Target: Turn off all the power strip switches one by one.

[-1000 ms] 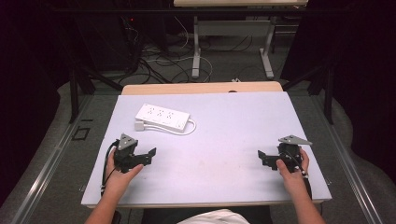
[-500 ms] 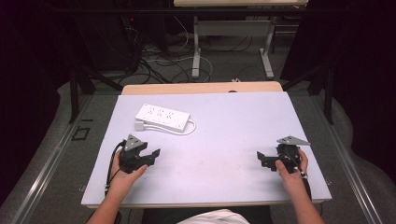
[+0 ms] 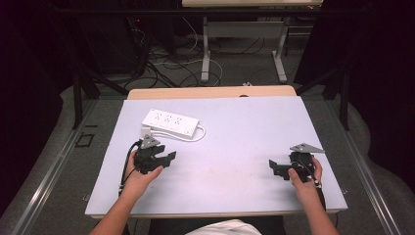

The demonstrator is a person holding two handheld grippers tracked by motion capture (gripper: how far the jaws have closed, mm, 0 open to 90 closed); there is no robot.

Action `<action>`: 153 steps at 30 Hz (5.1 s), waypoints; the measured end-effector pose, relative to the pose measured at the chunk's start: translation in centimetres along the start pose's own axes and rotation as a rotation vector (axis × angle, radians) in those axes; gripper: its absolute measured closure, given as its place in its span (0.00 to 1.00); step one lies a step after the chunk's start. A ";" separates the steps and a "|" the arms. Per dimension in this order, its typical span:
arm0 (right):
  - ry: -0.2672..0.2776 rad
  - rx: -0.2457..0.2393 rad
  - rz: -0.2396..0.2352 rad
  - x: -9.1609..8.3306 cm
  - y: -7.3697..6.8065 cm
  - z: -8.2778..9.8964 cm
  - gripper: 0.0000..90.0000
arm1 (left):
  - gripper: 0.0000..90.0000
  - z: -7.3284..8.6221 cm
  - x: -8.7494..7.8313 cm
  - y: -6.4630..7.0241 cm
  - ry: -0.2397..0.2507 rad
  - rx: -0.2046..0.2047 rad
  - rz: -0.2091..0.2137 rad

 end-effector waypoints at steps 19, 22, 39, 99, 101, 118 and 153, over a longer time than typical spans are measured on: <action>-0.012 -0.006 -0.002 0.2 -0.2 0.3 0.00 | 0.63 -4.4 1.3 -0.2 -0.003 -0.104 0.043; -0.014 -0.011 -0.004 0.2 -0.2 0.3 0.00 | 0.65 -4.8 1.5 -0.3 -0.010 -0.107 0.046; -0.018 -0.018 -0.004 0.4 -0.3 0.4 0.00 | 0.75 -7.3 3.0 -0.7 -0.067 -0.073 0.033; -0.043 -0.020 -0.036 1.0 -0.5 0.8 0.00 | 1.00 -8.4 11.7 -2.5 -0.282 -0.078 -0.118; -0.044 -0.022 -0.038 1.0 -0.5 0.8 0.00 | 1.00 -8.3 11.8 -2.5 -0.289 -0.080 -0.122; -0.049 -0.021 -0.047 1.0 -0.5 0.9 0.00 | 1.00 -7.4 12.6 -2.6 -0.321 -0.081 -0.133; -0.036 -0.019 -0.056 0.9 -0.5 0.7 0.00 | 1.00 -7.0 12.6 -2.5 -0.323 -0.067 -0.145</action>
Point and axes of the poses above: each handheld gripper's, and its own axes: x roughly forward along the jaws, z roughly out of its underside, y roughly to its right, the point moved 9 cm from there along x, roughly forward along the jaws, and after that the axes turned 2 degrees about y, right-handed, at the moved point
